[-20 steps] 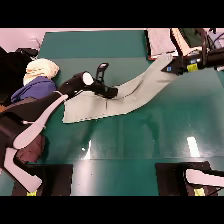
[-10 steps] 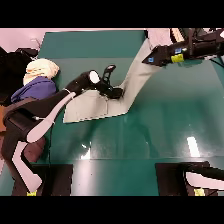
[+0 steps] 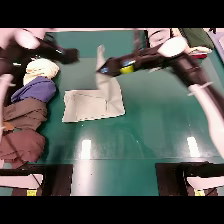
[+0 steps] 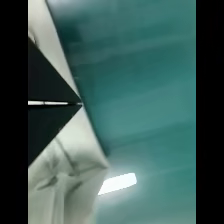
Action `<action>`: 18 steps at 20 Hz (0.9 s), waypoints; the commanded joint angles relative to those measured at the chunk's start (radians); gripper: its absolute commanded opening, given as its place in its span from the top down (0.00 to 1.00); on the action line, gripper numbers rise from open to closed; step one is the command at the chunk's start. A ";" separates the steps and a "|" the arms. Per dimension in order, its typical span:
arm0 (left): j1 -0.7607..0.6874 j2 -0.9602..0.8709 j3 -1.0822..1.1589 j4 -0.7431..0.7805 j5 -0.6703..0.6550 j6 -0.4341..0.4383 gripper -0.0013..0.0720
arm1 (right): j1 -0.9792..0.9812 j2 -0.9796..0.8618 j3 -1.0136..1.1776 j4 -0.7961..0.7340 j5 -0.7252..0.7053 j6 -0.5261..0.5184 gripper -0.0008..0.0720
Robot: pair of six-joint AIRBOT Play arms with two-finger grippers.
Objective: Fold the shirts.
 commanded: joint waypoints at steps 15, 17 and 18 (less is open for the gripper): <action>-0.062 0.190 -0.013 0.087 -0.083 0.050 0.95 | -0.315 0.023 -0.409 -0.242 -0.005 0.096 0.34; -0.099 0.177 -0.026 0.087 -0.066 0.063 0.95 | -0.378 0.011 -0.499 -0.199 -0.002 0.105 0.17; -0.113 0.168 -0.026 0.087 -0.065 0.074 0.95 | -0.388 -0.008 -0.520 -0.172 0.002 0.104 0.17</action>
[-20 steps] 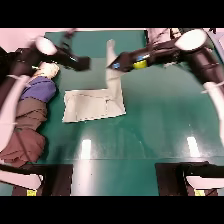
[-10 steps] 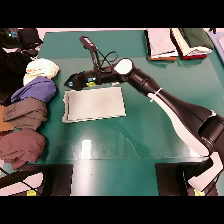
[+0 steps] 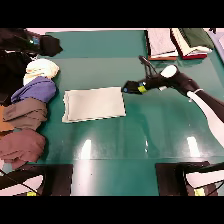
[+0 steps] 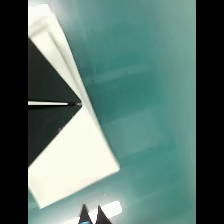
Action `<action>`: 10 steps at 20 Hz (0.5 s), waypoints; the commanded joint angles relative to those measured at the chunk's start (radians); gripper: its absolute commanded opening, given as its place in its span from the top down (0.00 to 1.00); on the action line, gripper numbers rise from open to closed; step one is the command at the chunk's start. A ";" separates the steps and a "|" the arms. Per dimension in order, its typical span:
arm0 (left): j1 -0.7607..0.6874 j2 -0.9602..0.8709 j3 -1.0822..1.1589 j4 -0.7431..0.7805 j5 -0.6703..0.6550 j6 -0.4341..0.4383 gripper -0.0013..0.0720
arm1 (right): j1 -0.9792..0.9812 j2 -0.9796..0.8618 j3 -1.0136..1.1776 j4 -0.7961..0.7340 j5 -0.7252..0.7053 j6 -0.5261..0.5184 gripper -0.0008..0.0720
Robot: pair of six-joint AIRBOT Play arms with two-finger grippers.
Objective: Fold the shirts.
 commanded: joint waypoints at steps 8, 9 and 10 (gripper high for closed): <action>-0.058 -0.044 -0.007 -0.001 0.012 0.029 0.95 | 0.094 -0.257 0.063 0.257 0.002 -0.050 0.29; -0.058 -0.044 -0.007 -0.002 0.011 0.027 0.95 | 0.124 -0.296 0.111 0.257 0.001 -0.050 0.30; -0.058 -0.044 -0.007 -0.009 0.011 0.027 0.95 | 0.152 -0.333 0.159 0.257 -0.001 -0.050 0.45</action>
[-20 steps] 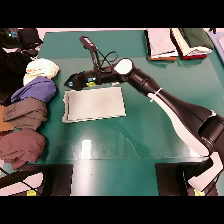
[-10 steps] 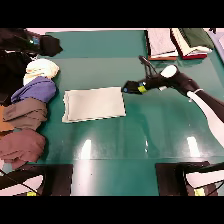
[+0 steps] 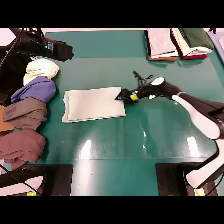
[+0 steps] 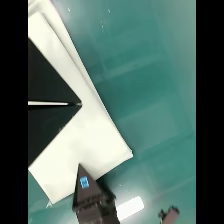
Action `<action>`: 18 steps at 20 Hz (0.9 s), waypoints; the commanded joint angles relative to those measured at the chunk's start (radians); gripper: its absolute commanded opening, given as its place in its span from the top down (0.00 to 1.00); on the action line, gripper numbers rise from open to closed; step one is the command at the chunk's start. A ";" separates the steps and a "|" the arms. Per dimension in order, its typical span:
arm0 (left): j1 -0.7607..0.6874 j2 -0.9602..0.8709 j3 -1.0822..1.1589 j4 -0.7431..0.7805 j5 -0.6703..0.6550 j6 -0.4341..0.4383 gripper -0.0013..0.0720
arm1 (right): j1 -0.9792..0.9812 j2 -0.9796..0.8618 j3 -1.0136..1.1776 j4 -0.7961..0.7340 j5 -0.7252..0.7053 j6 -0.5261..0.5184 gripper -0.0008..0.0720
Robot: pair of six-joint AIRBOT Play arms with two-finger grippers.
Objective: Fold the shirts.
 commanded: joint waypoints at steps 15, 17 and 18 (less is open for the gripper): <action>-0.124 -0.002 0.000 -0.003 0.023 -0.046 0.95 | -0.447 0.303 0.167 -0.537 0.151 0.112 0.97; -0.130 -0.002 0.000 -0.003 0.024 -0.050 0.95 | -0.617 0.414 0.050 -0.561 0.107 0.112 0.97; -0.130 -0.002 0.000 -0.004 0.024 -0.055 0.95 | -0.705 0.466 -0.006 -0.562 0.074 0.112 0.97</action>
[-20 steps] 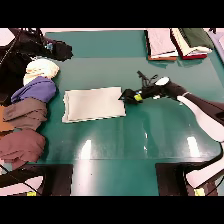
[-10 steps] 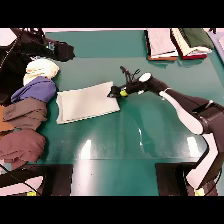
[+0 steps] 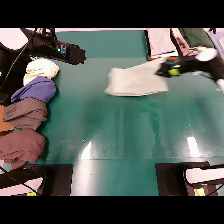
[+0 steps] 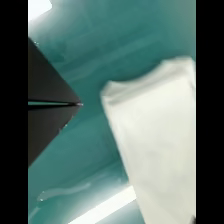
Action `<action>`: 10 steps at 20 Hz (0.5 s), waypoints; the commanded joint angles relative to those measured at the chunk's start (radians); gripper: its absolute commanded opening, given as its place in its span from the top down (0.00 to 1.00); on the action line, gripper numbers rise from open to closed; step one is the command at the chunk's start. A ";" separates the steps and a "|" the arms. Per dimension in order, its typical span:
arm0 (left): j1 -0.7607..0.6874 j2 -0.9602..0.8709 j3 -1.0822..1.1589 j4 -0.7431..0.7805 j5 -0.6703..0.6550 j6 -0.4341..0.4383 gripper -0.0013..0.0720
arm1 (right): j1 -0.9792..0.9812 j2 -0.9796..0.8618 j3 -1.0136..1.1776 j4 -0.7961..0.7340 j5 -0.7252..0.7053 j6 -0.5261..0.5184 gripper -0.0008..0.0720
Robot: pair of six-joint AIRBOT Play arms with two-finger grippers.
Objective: Fold the shirts.
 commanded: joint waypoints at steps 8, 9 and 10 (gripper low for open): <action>-0.013 -0.001 0.000 -0.003 0.035 -0.051 0.95 | -0.837 0.394 -0.410 -0.085 -0.195 0.019 0.97; -0.013 -0.001 0.000 -0.003 0.035 -0.051 0.95 | -0.871 0.406 -0.436 -0.085 -0.194 0.017 0.97; -0.013 -0.001 0.000 -0.003 0.034 -0.051 0.95 | -0.893 0.412 -0.456 -0.086 -0.192 0.008 0.97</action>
